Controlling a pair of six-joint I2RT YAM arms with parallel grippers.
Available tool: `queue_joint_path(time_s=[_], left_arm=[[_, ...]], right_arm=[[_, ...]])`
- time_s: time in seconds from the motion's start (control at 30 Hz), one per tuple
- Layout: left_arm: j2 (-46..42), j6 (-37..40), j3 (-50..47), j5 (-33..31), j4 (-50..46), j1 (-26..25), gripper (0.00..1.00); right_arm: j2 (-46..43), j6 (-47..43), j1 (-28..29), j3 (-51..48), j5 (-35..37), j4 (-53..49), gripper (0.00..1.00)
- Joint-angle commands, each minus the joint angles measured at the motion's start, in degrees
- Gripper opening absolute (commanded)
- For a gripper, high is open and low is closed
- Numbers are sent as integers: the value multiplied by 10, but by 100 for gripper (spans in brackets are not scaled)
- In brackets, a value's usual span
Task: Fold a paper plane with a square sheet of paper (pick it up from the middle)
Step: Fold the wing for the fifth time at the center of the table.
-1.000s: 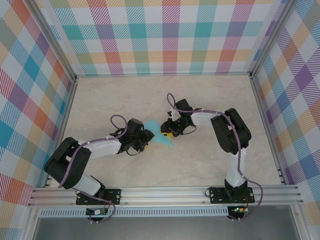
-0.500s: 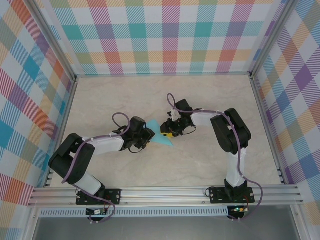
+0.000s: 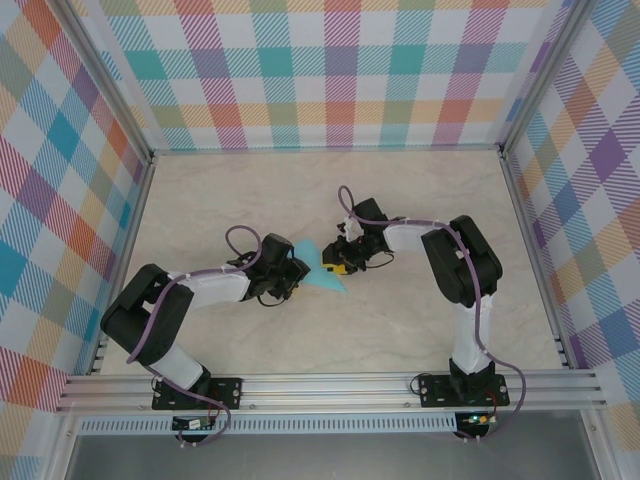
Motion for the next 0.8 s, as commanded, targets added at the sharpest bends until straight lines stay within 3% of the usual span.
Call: queue_joint_path(time_s=[0.0, 0.17, 0.37, 0.77], left_arm=[[6, 4, 16, -4, -9, -4, 46], [3, 7, 16, -6, -10, -4, 45], [4, 9, 15, -4, -6, -4, 44], [3, 11, 15, 0, -3, -4, 42]], right_arm=[[7, 14, -7, -8, -19, 13, 34], [-39, -22, -5, 5, -8, -2, 34], [-83, -103, 23, 12, 57, -51, 29], [-35, -151, 59, 61, 112, -109, 22]])
